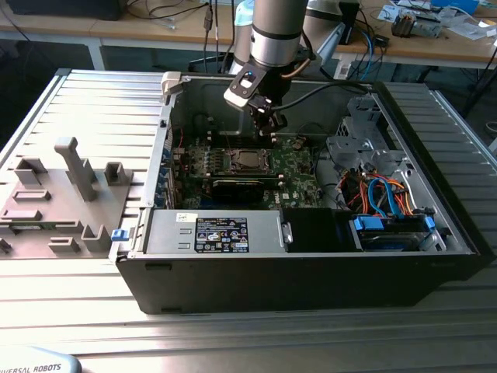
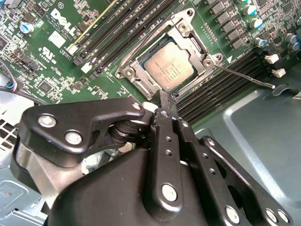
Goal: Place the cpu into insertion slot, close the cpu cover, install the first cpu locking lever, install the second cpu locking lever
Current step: 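Install the first cpu locking lever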
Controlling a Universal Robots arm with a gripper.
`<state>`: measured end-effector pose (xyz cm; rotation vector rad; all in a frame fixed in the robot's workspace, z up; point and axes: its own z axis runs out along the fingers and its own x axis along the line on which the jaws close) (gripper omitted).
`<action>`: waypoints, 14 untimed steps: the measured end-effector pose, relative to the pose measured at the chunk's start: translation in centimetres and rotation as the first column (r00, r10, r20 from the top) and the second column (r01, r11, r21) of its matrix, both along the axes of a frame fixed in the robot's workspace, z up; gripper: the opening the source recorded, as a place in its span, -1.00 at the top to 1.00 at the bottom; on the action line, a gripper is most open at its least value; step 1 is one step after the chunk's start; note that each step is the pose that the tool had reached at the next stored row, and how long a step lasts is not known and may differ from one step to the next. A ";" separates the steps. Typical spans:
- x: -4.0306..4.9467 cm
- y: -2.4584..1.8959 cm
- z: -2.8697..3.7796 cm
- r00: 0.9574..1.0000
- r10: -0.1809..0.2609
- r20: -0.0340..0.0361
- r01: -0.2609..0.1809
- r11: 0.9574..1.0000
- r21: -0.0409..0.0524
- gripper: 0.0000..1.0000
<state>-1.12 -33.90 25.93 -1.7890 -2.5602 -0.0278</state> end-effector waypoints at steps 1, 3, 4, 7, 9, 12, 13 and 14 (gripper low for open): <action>0.00 0.00 0.00 1.000 0.004 0.000 -0.004 1.000 0.000 0.79; 0.00 0.00 0.00 1.000 0.008 0.000 -0.008 1.000 0.000 0.79; 0.00 0.00 0.00 1.000 0.011 0.000 -0.011 1.000 0.000 0.79; 0.00 0.00 0.00 1.000 0.018 0.000 -0.018 1.000 0.000 0.79; 0.00 0.00 0.00 1.000 0.024 0.000 -0.024 1.000 0.000 0.79; 0.00 0.00 0.00 1.000 0.030 0.000 -0.030 1.000 0.000 0.79; 0.00 0.00 0.00 0.999 0.032 0.000 -0.032 0.999 0.000 0.79; 0.00 0.00 0.00 0.999 0.034 0.000 -0.034 0.999 0.000 0.79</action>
